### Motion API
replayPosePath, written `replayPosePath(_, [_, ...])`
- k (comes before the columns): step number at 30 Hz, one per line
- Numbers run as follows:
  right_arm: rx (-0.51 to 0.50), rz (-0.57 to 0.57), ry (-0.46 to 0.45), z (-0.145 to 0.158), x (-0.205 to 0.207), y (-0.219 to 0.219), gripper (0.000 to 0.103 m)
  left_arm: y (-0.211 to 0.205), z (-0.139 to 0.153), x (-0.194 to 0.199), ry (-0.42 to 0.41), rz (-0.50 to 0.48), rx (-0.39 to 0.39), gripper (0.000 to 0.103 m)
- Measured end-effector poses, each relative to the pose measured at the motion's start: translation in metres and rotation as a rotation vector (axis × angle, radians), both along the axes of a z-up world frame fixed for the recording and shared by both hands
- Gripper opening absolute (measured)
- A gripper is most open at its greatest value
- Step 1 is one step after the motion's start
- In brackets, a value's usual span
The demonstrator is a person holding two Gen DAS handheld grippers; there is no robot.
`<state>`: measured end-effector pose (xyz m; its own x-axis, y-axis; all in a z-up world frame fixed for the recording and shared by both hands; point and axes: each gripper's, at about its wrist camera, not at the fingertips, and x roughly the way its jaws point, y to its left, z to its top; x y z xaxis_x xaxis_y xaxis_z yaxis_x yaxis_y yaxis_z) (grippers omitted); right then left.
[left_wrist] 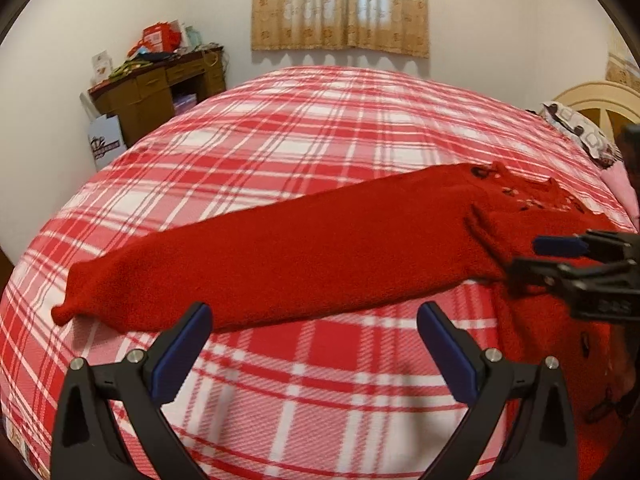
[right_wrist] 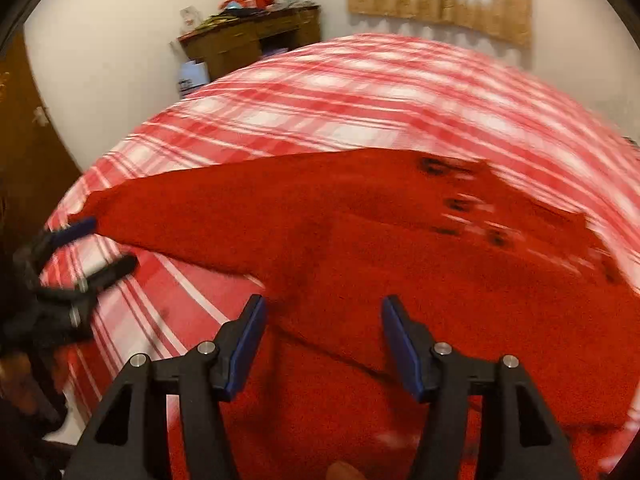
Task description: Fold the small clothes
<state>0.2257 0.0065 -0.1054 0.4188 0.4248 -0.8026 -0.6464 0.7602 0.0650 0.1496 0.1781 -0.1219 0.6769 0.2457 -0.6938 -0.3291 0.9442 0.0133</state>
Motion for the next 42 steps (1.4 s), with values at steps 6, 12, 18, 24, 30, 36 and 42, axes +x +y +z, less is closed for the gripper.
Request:
replayPosePath(6, [-0.011, -0.231, -0.09, 0.024, 0.002, -0.125, 0.061, -0.035, 0.014, 0.026, -0.027, -0.085, 0.036, 0.103])
replayPosePath(12, [0.063, -0.462, -0.089, 0.03, 0.017, -0.22, 0.061, -0.073, 0.005, 0.079, -0.003, -0.142, 0.106, 0.103])
replayPosePath(18, [-0.12, -0.512, -0.075, 0.004, 0.017, -0.228, 0.061, -0.084, -0.024, 0.111, 0.098, -0.121, 0.159, 0.103])
replayPosePath(24, [-0.181, -0.582, 0.011, -0.032, 0.011, -0.247, 0.059, -0.084, -0.029, 0.11, 0.071, -0.119, 0.125, 0.103])
replayPosePath(30, [-0.266, -0.631, -0.04, -0.019, 0.01, -0.245, 0.059, -0.079, -0.029, 0.111, 0.066, -0.125, 0.072, 0.103])
replayPosePath(36, [-0.102, -0.535, -0.156, 0.026, 0.004, -0.209, 0.059, -0.078, -0.03, 0.11, 0.061, -0.121, 0.063, 0.103])
replayPosePath(42, [-0.086, -0.433, 0.042, -0.027, 0.039, -0.174, 0.059, -0.071, -0.031, 0.107, 0.065, -0.09, 0.076, 0.103])
